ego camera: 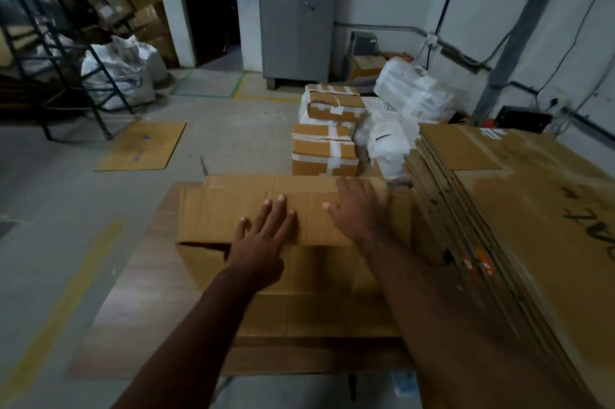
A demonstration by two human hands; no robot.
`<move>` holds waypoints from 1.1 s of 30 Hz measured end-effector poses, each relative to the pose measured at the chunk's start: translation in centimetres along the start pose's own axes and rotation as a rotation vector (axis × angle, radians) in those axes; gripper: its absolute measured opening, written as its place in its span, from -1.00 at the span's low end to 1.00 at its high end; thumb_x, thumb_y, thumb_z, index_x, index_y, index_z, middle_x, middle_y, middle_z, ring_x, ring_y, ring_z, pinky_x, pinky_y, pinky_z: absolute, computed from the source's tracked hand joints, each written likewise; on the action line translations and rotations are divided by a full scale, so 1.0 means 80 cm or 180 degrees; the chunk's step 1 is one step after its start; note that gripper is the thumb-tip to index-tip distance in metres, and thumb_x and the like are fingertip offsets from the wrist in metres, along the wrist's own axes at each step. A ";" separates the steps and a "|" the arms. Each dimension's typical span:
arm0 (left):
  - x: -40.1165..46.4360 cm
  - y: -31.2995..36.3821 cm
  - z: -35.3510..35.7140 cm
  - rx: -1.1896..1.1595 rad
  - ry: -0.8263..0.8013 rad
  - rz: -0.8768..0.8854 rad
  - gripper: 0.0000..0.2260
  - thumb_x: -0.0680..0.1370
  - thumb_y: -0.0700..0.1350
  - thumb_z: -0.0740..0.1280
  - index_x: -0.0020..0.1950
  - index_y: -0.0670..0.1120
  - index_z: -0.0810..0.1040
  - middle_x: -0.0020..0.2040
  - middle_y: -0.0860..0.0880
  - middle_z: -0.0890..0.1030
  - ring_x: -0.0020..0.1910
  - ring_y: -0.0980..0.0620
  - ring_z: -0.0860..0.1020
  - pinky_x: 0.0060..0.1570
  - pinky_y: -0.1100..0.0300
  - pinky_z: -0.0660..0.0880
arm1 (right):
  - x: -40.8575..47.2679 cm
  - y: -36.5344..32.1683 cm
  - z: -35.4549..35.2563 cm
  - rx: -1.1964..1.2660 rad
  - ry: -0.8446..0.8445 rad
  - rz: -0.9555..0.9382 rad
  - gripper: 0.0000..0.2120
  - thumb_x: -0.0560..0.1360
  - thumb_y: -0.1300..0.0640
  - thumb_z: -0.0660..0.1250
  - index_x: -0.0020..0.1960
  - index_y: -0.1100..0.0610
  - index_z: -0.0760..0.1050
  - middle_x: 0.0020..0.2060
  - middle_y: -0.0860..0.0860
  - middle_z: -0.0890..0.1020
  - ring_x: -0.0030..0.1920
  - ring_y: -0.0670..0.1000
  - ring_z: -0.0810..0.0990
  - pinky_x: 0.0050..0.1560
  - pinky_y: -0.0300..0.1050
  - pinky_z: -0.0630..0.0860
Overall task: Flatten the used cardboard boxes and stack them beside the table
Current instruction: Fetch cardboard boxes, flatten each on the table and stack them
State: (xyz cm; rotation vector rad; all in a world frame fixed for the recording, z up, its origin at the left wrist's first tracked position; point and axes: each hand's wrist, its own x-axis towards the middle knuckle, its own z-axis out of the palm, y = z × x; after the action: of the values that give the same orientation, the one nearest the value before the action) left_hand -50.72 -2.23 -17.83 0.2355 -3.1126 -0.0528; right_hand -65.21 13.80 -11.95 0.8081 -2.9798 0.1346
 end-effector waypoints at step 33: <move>0.021 -0.030 0.024 0.0467 -0.0021 -0.0067 0.05 0.37 0.21 0.54 0.66 0.14 -0.06 0.64 -0.13 0.04 0.55 -0.28 0.13 0.25 -0.44 0.35 | -0.155 0.137 0.060 0.1487 -0.0367 0.1291 -0.12 0.36 0.09 0.44 0.61 0.01 0.15 0.56 0.07 0.23 0.50 0.19 0.32 0.40 0.26 0.37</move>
State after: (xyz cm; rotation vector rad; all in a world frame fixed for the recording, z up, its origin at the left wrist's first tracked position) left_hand -52.06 -4.79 -19.80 0.2710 -3.1232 0.1754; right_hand -60.21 29.00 -18.38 0.2171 -3.2228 0.8497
